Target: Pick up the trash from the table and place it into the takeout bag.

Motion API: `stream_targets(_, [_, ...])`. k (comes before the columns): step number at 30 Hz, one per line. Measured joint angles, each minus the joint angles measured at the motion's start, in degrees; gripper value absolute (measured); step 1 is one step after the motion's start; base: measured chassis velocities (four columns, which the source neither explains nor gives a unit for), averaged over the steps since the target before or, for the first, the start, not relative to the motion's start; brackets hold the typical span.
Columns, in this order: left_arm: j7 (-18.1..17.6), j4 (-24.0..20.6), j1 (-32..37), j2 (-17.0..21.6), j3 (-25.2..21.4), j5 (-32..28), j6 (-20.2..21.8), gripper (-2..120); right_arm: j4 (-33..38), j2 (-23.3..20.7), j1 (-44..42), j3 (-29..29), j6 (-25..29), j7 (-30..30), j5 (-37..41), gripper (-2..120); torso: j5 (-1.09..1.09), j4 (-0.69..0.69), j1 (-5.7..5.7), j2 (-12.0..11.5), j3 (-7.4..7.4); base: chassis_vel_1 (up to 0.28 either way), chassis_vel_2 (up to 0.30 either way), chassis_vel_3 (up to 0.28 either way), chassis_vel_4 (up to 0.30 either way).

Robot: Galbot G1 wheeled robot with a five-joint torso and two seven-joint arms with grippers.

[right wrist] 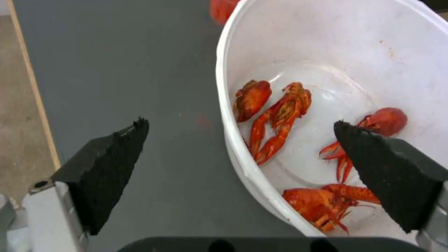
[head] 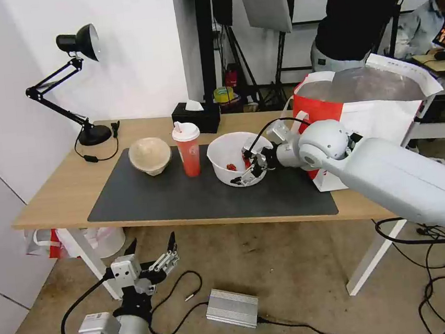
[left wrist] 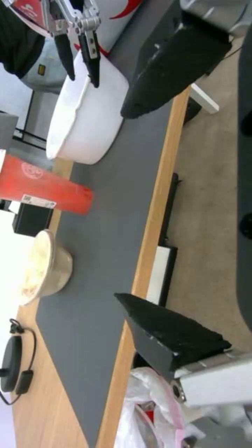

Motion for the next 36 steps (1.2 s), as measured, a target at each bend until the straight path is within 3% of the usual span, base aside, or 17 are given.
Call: stream_targets(36, [0.05,-0.10,0.61,-0.56,0.57,0.88,-0.58,100,-4.49,2.47,0.93,-1.24,0.02,-1.54,-1.60,100,0.00,0.00,0.00,0.00,0.00,0.000,0.000,0.000,0.000])
